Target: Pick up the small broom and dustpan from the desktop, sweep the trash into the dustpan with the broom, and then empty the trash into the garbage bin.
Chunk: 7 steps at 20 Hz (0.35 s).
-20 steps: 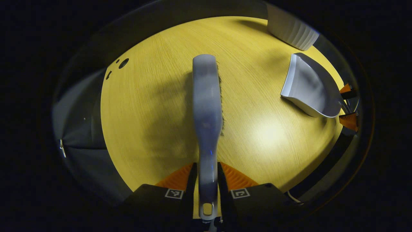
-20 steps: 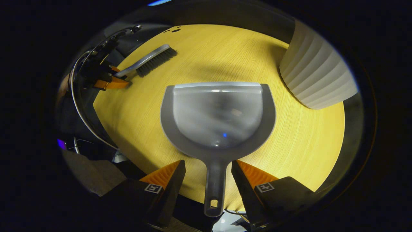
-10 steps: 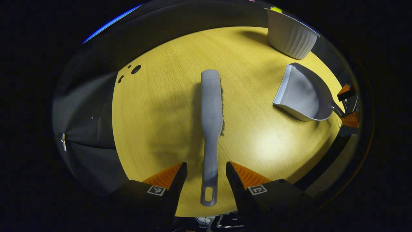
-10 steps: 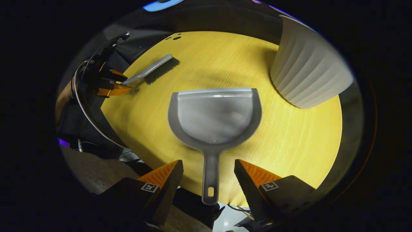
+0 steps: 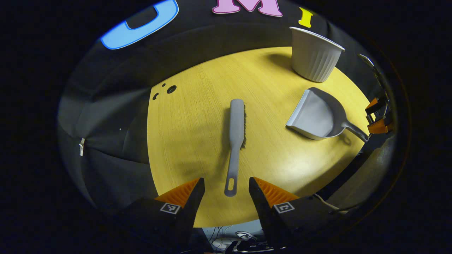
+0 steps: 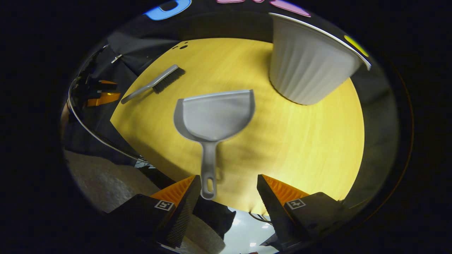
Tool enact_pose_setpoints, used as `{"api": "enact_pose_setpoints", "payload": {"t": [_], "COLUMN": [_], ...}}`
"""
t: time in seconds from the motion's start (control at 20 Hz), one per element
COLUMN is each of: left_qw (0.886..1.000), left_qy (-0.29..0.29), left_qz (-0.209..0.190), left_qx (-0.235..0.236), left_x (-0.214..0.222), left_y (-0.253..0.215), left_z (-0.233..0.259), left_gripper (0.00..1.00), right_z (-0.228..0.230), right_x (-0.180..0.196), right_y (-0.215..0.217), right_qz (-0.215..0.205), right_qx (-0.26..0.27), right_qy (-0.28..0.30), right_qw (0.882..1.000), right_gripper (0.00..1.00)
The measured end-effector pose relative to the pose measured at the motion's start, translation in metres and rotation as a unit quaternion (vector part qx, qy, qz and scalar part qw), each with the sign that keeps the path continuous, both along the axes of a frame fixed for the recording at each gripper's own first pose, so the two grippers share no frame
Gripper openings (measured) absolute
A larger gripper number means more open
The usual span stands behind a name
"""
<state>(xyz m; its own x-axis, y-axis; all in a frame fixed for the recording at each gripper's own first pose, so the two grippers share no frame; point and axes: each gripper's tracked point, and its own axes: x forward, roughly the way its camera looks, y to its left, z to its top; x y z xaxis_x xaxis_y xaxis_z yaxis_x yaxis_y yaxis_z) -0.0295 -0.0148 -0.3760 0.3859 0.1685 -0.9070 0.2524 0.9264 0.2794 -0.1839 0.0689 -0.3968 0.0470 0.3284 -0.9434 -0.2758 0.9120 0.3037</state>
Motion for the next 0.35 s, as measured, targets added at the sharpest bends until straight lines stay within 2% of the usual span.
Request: {"api": "enact_pose_setpoints", "payload": {"t": [0.15, 0.35], "left_qw": [0.999, 0.993], "left_qy": [-0.021, -0.081], "left_qz": [0.009, 0.027], "left_qx": [-0.024, -0.086], "left_x": [-0.010, -0.010], "left_y": [-0.020, -0.066], "left_z": [0.009, 0.015], "left_gripper": [0.80, 0.81], "right_z": [0.005, 0.032], "right_x": [-0.002, 0.026], "right_y": [-0.021, -0.025], "right_qz": [-0.032, -0.084], "right_qx": [-0.002, 0.027], "right_qy": [-0.001, -0.076], "right_qw": [0.999, 0.993], "right_gripper": [0.99, 0.99]}}
